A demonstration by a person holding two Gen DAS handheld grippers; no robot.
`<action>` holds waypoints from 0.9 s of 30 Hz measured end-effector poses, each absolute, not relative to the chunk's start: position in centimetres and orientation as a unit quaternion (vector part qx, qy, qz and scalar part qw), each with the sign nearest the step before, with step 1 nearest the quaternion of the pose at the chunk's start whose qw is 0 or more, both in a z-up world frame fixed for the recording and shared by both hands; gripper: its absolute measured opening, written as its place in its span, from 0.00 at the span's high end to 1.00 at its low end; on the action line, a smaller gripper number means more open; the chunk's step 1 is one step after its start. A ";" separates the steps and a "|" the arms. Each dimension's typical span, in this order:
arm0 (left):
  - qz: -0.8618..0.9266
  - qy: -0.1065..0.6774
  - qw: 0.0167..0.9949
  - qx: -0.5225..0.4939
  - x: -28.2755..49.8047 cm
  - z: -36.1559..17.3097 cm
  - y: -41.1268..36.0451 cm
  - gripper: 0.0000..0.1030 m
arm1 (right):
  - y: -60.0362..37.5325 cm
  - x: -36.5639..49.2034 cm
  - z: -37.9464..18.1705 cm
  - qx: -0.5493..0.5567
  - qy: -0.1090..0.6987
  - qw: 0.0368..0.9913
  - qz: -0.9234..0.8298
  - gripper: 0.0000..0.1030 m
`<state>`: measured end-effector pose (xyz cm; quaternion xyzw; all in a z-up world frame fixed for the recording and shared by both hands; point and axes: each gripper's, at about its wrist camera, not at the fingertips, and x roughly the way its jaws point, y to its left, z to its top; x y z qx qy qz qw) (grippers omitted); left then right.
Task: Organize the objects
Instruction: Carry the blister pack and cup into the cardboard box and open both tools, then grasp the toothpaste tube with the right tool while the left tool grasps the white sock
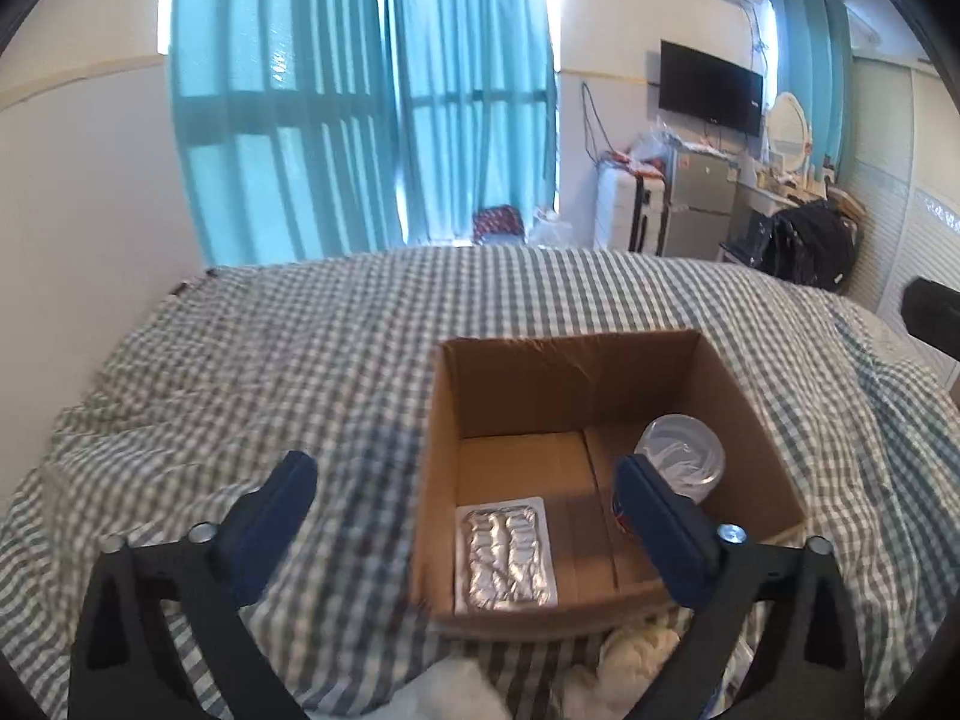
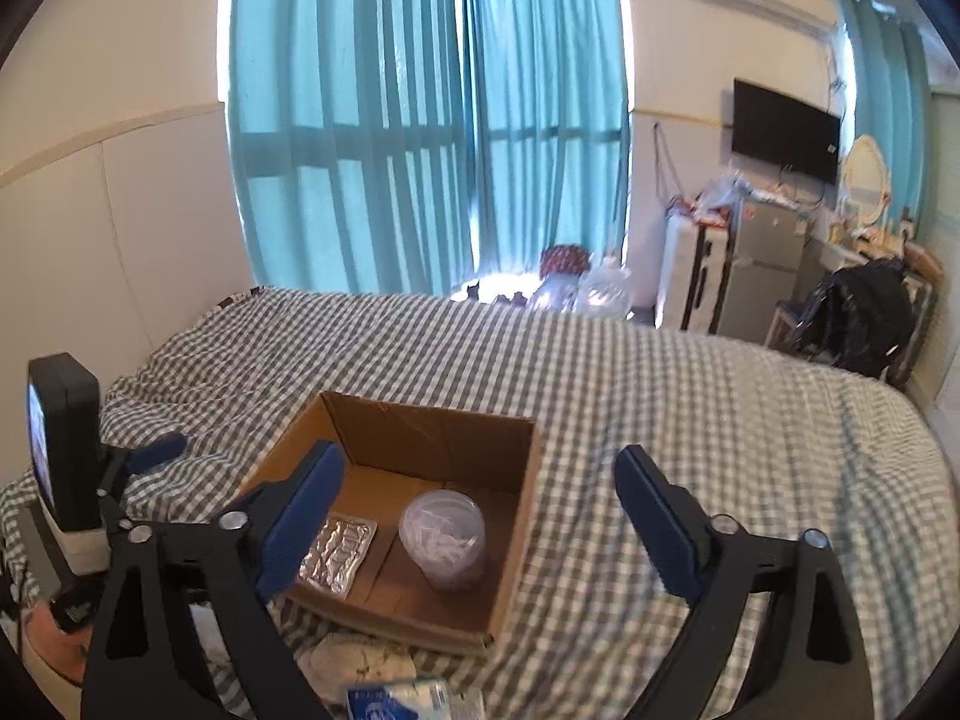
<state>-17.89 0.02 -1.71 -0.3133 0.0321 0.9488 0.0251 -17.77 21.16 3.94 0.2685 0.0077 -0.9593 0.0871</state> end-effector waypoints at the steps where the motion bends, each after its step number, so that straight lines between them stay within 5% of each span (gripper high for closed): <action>1: 0.950 0.030 0.023 -0.311 -17.1 -1.1 -0.2 0.00 | 21.2 -16.5 4.6 0.264 0.013 0.082 -0.961 0.07; 15: 0.951 0.005 -0.016 -0.310 -8.1 -1.2 -4.6 0.00 | 21.2 -6.4 4.0 0.273 0.035 0.066 -0.959 0.00; 27: 0.909 -0.046 -0.038 -0.412 -7.8 -11.6 -4.9 0.00 | 21.0 -8.4 -8.6 0.367 0.082 0.028 -0.926 0.00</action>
